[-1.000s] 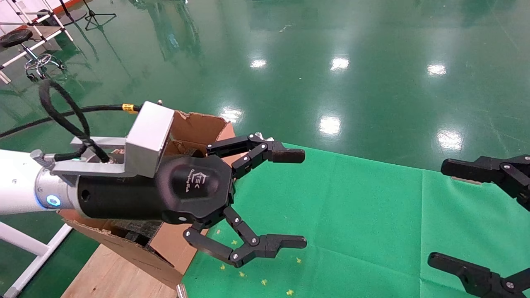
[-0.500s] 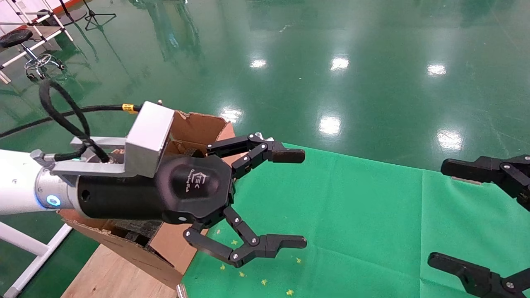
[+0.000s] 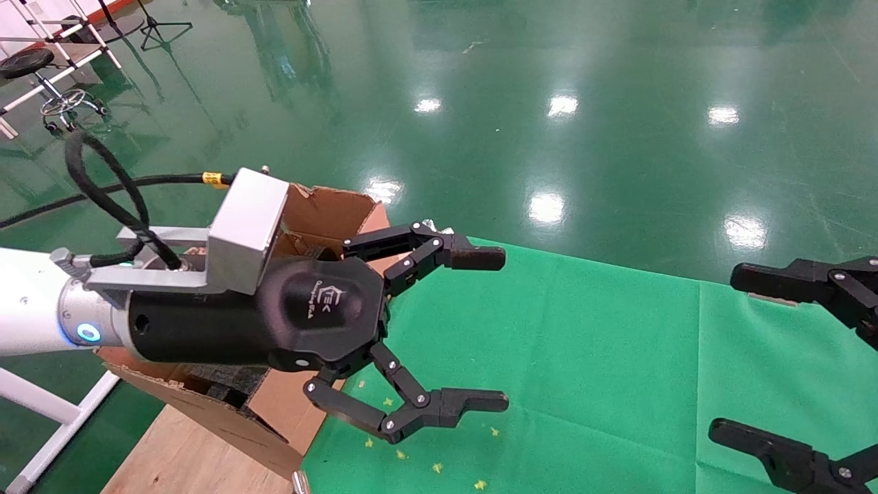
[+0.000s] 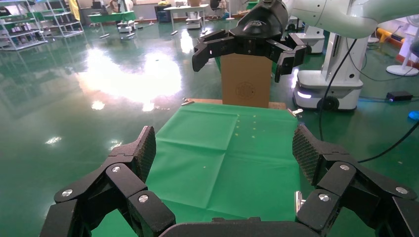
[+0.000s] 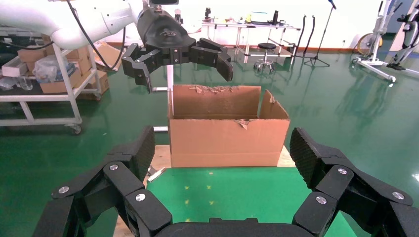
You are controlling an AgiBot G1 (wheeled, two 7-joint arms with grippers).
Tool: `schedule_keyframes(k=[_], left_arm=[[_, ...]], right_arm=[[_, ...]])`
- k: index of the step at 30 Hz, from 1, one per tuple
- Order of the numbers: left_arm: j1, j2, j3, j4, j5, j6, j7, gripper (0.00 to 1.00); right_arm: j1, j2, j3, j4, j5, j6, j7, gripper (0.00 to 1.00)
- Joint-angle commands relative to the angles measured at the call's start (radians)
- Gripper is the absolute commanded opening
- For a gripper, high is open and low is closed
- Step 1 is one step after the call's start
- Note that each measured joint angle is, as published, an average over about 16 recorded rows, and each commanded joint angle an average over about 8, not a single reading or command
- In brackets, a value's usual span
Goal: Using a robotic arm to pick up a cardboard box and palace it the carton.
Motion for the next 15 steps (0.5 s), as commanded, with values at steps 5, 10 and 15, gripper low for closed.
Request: schedule_keyframes(k=[5,10,15], left_arm=[[0.0,0.0,0.0,0.0,0.0,0.0,0.0,1.0],[0.0,0.0,0.0,0.0,0.0,0.0,0.0,1.0],[0.0,0.0,0.0,0.0,0.0,0.0,0.0,1.0]], right_arm=[[0.0,0.0,0.0,0.0,0.0,0.0,0.0,1.0],[0.0,0.0,0.0,0.0,0.0,0.0,0.0,1.0],[0.0,0.0,0.0,0.0,0.0,0.0,0.0,1.0]])
